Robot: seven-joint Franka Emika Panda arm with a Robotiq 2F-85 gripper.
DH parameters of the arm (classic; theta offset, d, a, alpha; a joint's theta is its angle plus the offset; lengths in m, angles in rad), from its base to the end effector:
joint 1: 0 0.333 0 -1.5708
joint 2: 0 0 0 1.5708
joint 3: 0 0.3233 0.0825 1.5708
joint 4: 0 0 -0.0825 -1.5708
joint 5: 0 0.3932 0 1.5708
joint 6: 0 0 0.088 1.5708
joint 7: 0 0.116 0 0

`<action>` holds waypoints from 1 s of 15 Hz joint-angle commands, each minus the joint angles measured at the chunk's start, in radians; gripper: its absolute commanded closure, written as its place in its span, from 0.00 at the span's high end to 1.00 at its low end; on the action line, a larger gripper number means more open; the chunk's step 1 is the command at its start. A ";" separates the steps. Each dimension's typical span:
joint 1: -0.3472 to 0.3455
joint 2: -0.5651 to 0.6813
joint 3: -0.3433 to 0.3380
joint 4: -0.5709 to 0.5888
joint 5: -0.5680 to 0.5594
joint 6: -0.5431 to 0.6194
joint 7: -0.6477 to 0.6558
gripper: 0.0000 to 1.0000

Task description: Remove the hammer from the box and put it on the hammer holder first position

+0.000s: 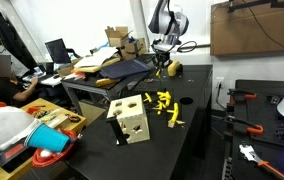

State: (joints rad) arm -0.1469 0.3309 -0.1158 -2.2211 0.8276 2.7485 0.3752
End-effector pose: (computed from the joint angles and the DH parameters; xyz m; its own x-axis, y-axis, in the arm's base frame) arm 0.5430 -0.1745 0.2301 0.2181 -0.9719 -0.0888 -0.9098 -0.1696 -0.3788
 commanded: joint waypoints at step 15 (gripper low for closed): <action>0.000 0.024 0.044 0.042 0.038 0.030 -0.016 0.04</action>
State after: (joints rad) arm -0.1442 0.3412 -0.0843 -2.1990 0.8401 2.7532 0.3752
